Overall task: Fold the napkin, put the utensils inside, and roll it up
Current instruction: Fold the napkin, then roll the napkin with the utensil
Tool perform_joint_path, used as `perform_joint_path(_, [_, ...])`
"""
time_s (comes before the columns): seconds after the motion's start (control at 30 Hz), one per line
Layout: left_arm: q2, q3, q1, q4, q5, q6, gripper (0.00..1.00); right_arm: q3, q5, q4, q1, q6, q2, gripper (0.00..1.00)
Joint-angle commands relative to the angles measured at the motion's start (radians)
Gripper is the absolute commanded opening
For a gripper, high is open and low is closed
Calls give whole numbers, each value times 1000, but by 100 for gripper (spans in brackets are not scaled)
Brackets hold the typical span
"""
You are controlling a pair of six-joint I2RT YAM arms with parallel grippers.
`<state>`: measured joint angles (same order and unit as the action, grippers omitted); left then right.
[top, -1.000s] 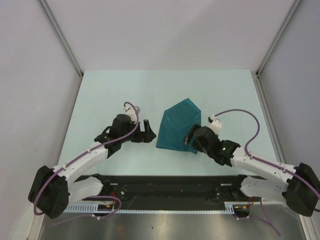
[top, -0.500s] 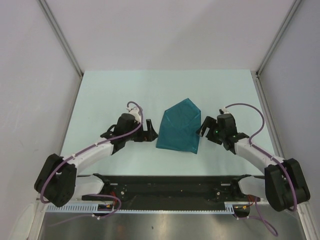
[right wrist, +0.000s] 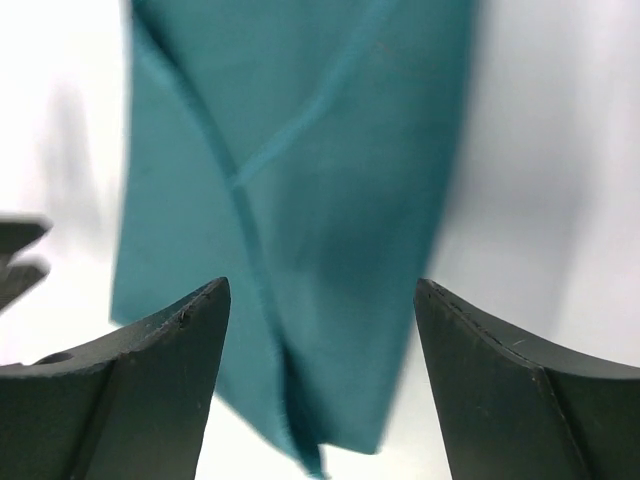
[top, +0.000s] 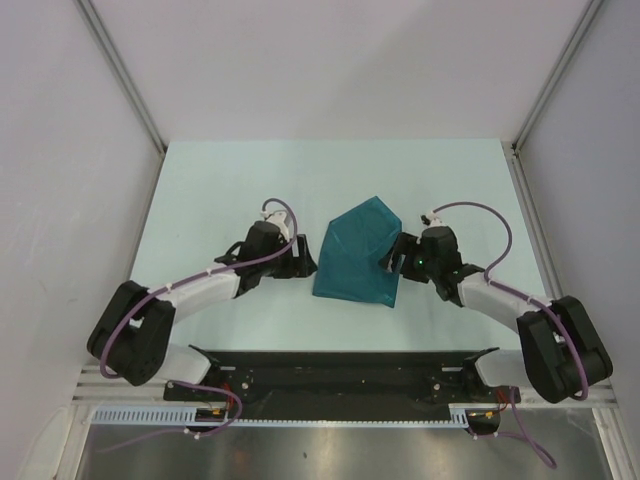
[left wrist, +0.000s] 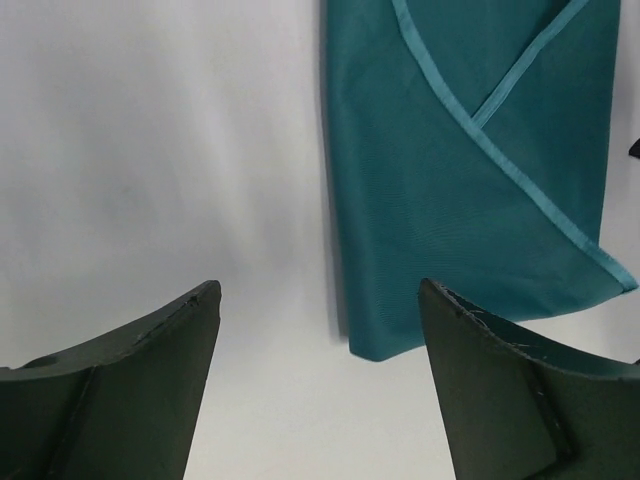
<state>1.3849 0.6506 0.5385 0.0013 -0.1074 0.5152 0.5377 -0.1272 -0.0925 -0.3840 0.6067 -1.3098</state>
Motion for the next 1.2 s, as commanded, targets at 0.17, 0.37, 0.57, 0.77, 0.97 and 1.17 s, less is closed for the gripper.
perform_joint_path(0.17, [69, 119, 8, 161, -124, 35, 84, 59, -61, -145, -70, -88, -74, 80])
perform_joint_path(0.37, [130, 123, 14, 256, -187, 94, 84, 96, -129, -208, -79, -130, -169, 80])
perform_joint_path(0.57, [190, 124, 32, 338, -227, 141, 84, 116, -127, -213, -96, -140, -184, 80])
perform_joint_path(0.77, [259, 129, 38, 433, -268, 204, 84, 131, -126, -213, -99, -154, -215, 81])
perform_joint_path(0.97, [321, 139, 40, 477, -278, 230, 83, 172, -158, -165, -101, -144, -286, 80])
perform_joint_path(1.17, [358, 135, 40, 491, -279, 240, 82, 148, -124, -73, -116, -122, -217, 80])
